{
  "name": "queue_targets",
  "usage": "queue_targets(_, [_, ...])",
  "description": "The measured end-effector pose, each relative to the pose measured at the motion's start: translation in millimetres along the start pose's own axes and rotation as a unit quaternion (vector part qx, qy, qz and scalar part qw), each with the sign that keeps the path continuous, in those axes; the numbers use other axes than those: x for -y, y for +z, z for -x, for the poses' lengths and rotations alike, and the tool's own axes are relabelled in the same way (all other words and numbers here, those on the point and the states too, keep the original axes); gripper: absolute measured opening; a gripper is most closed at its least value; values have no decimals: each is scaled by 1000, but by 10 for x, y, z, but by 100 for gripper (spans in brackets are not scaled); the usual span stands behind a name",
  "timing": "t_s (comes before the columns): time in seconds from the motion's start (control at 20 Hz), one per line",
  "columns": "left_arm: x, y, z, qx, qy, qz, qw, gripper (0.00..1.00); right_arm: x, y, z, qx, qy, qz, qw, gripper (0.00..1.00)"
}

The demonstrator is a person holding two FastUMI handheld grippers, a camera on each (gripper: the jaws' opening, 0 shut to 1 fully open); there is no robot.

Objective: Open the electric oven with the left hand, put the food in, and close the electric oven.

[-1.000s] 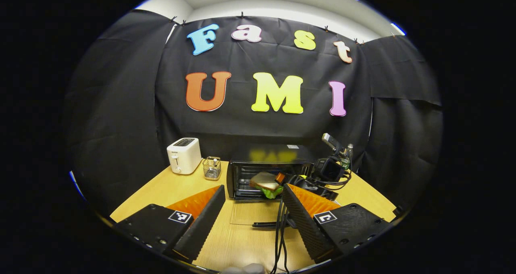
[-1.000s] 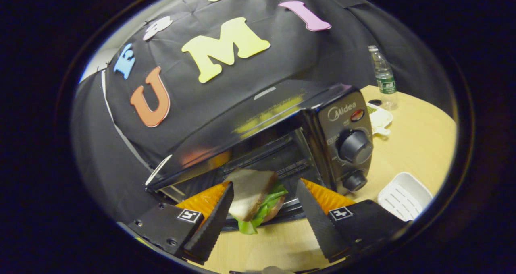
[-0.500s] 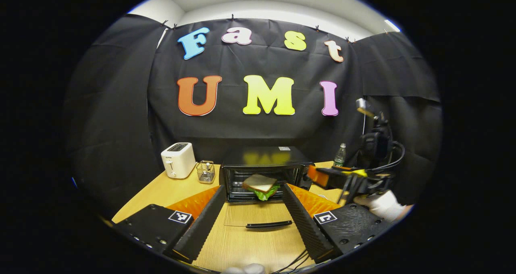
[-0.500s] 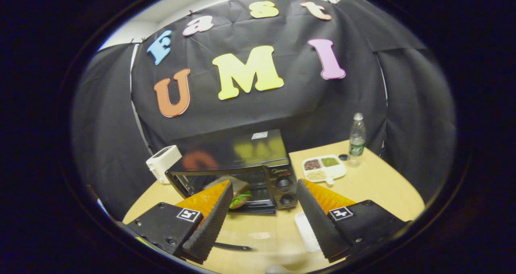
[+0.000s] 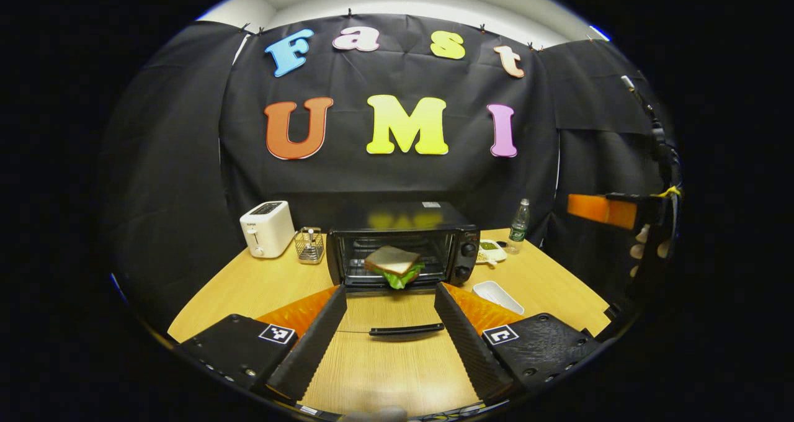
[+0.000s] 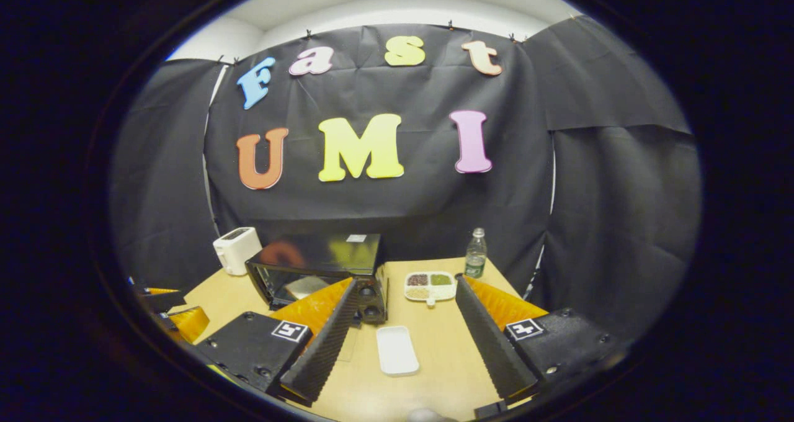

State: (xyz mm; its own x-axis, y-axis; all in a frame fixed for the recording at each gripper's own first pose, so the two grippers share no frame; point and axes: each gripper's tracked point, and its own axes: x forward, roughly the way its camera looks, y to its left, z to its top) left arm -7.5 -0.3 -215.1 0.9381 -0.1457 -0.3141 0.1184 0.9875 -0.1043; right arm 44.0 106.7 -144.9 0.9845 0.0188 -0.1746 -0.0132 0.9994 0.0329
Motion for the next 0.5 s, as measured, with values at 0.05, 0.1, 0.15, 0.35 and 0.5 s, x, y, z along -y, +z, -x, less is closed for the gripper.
queue_targets(0.05, [0,-66,-28,-6,4,0,1000,94,96,39,98,3,-3,1,1000,90])
queue_targets(0.1, [-28,-148,-63,-14,6,3,1000,94,189,74,189,6,-9,5,1000,90])
queue_targets(0.15, [-25,-216,-107,-19,9,5,1000,94,291,89,249,7,-16,10,1000,89])
queue_targets(0.35, [48,-577,-272,-54,13,7,998,94,556,57,460,2,-23,15,1000,90])
queue_targets(0.5, [146,-891,-423,-81,6,14,997,94,737,-12,537,-8,-29,17,999,90])
